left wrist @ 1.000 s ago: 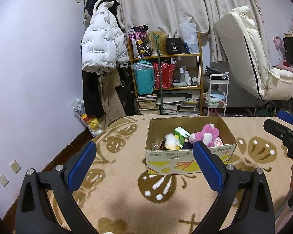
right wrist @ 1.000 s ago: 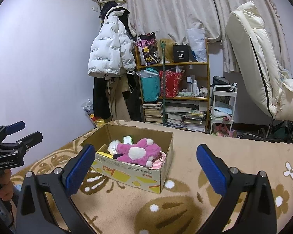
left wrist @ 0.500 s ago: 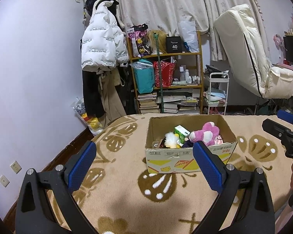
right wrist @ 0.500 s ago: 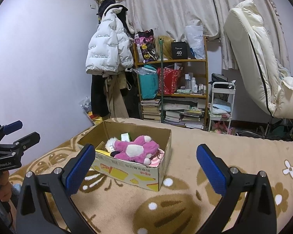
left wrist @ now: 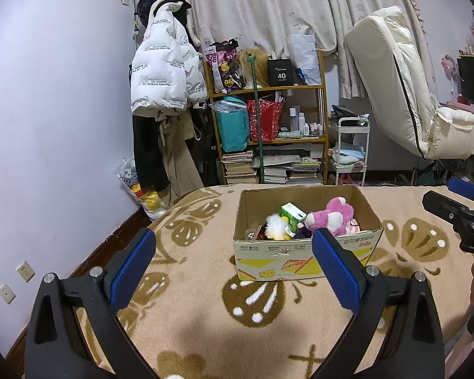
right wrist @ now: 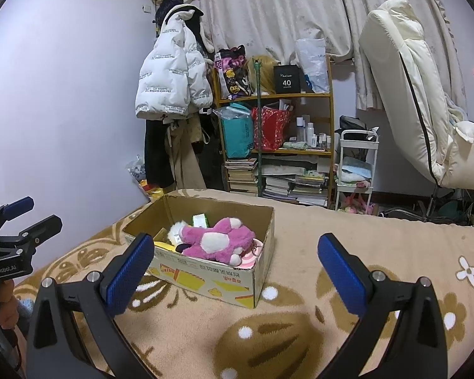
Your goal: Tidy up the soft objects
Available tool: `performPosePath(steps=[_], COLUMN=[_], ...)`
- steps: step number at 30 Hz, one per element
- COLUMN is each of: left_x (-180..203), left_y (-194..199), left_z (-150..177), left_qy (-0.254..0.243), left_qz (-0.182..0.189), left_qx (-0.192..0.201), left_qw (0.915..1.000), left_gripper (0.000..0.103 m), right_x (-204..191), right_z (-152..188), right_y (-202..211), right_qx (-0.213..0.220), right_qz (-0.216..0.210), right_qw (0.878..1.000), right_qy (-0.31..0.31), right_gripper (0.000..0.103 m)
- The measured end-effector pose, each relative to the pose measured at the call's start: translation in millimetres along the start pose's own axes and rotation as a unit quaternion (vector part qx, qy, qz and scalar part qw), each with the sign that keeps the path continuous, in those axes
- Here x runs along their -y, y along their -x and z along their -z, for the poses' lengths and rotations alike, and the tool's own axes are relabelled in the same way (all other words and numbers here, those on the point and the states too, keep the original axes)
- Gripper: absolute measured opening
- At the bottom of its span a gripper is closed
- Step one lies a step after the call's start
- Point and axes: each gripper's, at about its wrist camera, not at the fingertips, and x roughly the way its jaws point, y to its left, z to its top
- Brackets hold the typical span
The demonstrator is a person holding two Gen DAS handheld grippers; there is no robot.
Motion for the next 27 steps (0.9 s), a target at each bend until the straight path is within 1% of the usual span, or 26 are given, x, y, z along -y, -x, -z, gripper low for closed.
performPosePath(steps=[9, 18, 27], left_x=[-0.7, -0.3, 3.8], left_y=[-0.2, -0.7, -0.8], left_z=[0.6, 2.3, 4.3], left_qy=[0.001, -0.003, -0.008], left_qz=[0.008, 0.000, 0.001], left_qx=[-0.004, -0.003, -0.006], left_qw=[1.0000, 1.0000, 0.9999], left_gripper=[0.098, 0.098, 0.098], right_x=[1.5, 2.2, 5.9], right_z=[-1.1, -1.1, 1.4], right_y=[0.4, 0.8, 1.2], right_qx=[-0.001, 0.000, -0.001], right_qz=[-0.001, 0.000, 0.002], right_qw=[1.000, 1.000, 1.000], right_qy=[0.000, 0.000, -0.001], right_gripper=[0.103, 0.103, 0.103])
